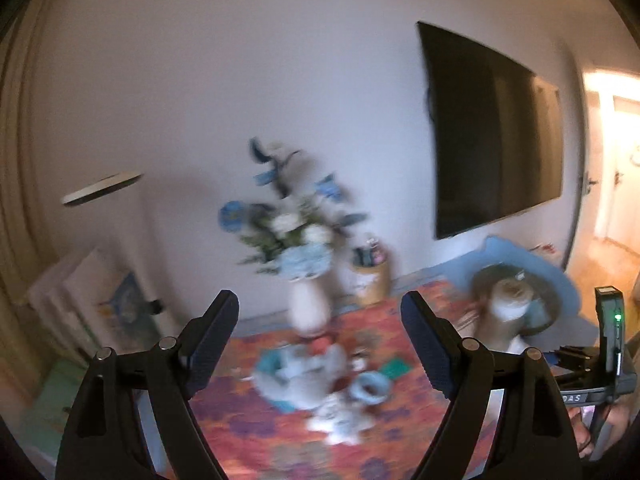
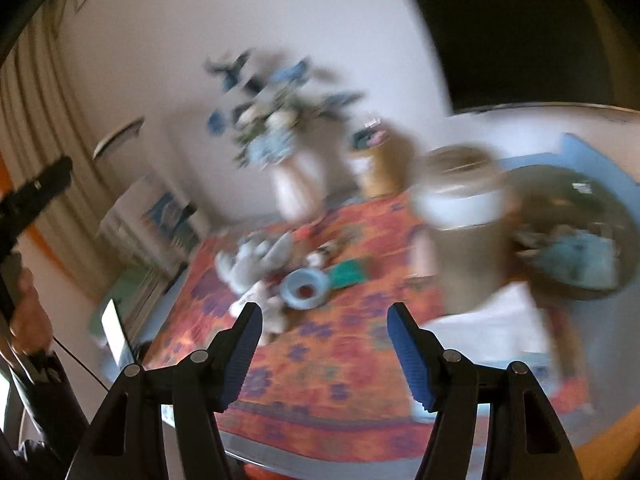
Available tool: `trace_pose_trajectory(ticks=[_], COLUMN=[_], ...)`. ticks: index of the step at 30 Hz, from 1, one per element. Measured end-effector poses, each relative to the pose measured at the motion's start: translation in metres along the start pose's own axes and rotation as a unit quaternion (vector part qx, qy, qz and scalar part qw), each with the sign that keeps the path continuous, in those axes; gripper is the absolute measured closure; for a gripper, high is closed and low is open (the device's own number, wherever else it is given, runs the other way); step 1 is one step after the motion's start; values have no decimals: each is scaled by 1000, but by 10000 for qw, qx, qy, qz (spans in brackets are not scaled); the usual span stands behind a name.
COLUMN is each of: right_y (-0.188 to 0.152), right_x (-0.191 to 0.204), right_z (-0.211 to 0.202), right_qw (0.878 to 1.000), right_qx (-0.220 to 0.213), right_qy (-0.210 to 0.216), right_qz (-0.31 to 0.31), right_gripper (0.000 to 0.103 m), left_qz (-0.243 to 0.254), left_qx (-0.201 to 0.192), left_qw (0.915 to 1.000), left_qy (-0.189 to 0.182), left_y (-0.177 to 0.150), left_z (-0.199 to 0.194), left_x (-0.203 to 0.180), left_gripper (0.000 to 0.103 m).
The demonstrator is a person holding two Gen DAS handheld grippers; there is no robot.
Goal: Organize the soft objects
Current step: 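Move both tools back to the quilt, left tool toward the white plush toy, then grasp the small white plush bear with the left tool while the right tool grasps the light blue ring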
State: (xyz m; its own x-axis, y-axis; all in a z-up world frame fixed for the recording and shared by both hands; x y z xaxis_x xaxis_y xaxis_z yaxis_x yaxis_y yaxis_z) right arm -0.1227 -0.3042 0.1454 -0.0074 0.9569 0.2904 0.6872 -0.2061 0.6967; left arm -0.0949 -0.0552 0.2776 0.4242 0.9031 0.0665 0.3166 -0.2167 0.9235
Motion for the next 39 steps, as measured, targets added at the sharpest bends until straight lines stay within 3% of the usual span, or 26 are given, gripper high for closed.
trace_pose_trajectory(ticks=[3, 6, 10, 12, 17, 23, 24, 25, 28, 36, 39], right_y=[-13, -26, -39, -44, -35, -15, -14, -14, -12, -8, -8], right_x=[22, 28, 18, 9, 3, 14, 15, 16, 19, 41, 50], right_z=[48, 95, 138, 156, 184, 221, 225, 230, 239, 250, 254], right_qw=[9992, 9975, 9939, 9902, 9875, 9892, 9895, 9896, 9903, 9930, 9944], right_qx=[377, 713, 1074, 1313, 1442, 1366, 1350, 1343, 1252, 1112, 993], right_qy=[137, -7, -114, -51, -101, -196, -229, -205, -78, -108, -300], right_qz=[-14, 25, 233, 470, 628, 497, 472, 474, 590, 386, 184], right_gripper=[39, 39, 39, 39, 39, 39, 39, 36, 23, 23, 24], left_qz=[-180, -662, -1482, -1771, -2009, -1915, -1884, -1866, -1908, -1967, -1954], left_qx=[471, 1010, 1797, 2006, 2206, 2231, 2256, 2274, 2248, 2201, 2194], left_qw=[9987, 9921, 9688, 9576, 9465, 9492, 9496, 9497, 9478, 9472, 9479], left_qy=[8, -340, -845, -1071, -1232, -1120, -1094, -1074, -1213, -1249, -1235], left_y=[-43, -110, -186, -205, -223, -230, -231, -232, -231, -231, -232], left_z=[31, 86, 148, 167, 193, 206, 208, 209, 210, 208, 205], left_x=[21, 34, 37, 33, 24, 10, 10, 10, 10, 10, 10], left_gripper=[15, 15, 15, 16, 16, 16, 19, 29, 46, 48, 48])
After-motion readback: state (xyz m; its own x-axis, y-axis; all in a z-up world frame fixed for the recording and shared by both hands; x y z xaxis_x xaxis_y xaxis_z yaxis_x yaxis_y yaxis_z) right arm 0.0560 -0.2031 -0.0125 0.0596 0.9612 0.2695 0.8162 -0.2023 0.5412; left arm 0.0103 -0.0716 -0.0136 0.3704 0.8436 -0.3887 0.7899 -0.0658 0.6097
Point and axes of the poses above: each gripper's, at about its wrist camera, not at the fingertips, and z roughly the way its jaws point, x to its left, y to its top, the point moved 4 cm from there along z, roughly the way its jaws point, and after that the axes turned 8 degrees about -y, right-handed, at the moved point
